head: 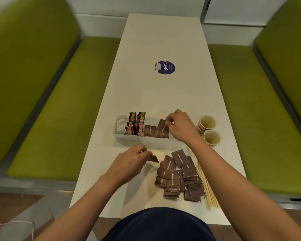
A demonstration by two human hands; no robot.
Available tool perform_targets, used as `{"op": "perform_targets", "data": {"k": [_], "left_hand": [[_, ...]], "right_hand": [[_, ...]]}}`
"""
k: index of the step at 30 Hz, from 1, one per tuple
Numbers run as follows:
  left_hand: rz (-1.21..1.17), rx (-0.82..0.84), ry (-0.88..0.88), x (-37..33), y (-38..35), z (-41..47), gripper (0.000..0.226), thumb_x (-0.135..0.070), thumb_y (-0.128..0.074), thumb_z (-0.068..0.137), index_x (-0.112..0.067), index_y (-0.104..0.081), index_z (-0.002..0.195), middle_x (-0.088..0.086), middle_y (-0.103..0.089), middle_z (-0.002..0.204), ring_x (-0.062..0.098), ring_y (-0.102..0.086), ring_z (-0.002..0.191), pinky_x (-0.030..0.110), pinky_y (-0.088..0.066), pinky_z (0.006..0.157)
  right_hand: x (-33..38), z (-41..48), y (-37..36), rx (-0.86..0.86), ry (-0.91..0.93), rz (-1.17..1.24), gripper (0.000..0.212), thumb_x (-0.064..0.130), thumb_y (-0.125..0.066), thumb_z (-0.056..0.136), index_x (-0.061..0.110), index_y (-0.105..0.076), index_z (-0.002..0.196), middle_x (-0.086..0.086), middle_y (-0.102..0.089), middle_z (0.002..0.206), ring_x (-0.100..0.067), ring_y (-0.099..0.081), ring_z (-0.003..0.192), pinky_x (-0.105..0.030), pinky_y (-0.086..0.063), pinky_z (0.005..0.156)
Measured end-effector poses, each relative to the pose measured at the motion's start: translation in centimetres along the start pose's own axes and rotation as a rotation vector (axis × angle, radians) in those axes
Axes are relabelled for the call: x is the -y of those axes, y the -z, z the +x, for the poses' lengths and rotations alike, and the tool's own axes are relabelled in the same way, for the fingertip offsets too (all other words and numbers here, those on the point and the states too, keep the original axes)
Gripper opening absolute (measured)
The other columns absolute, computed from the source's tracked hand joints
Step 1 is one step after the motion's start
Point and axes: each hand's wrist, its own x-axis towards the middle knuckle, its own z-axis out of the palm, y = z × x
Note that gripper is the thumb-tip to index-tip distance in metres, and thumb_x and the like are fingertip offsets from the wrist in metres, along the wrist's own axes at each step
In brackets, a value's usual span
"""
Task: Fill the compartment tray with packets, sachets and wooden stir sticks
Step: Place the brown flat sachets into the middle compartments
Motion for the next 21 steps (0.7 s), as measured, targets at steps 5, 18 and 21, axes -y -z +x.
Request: {"op": "perform_targets", "data": {"k": [5,18,21], "left_hand": [[-0.047,-0.204,0.009,-0.3,2.9,1.3,0.015,-0.022,-0.067,0.096,-0.022,-0.073,0.11,-0.005,-0.066,0.099,0.019,-0.063,0.088,0.037,-0.055,0.051],[-0.14,-0.34,0.164,0.6,5.9,3.7,0.013,-0.03,-0.067,0.096,-0.027,-0.076,0.104,-0.011,-0.069,0.099,0.016,-0.059,0.095,0.039,-0.055,0.064],[-0.127,-0.281,0.199,0.5,6.4,4.4,0.017,-0.033,-0.062,0.099,-0.029,-0.076,0.108,-0.011,-0.067,0.102,0.015,-0.054,0.101,0.037,-0.051,0.067]], "right_hand": [[0.2,0.9,0.1,0.096,-0.021,-0.086,0.025,0.019,-0.05,0.1,0.015,-0.073,0.11,-0.007,-0.057,0.118,-0.029,-0.048,0.117,-0.046,-0.05,0.092],[0.1,1.5,-1.1,0.099,0.017,-0.26,0.025,0.02,-0.057,0.098,0.019,-0.077,0.113,-0.009,-0.054,0.115,-0.03,-0.047,0.115,-0.042,-0.051,0.084],[-0.2,1.3,-1.8,0.013,0.037,-0.285,0.025,0.025,-0.06,0.099,0.021,-0.075,0.118,-0.007,-0.055,0.115,-0.029,-0.047,0.114,-0.041,-0.049,0.083]]}}
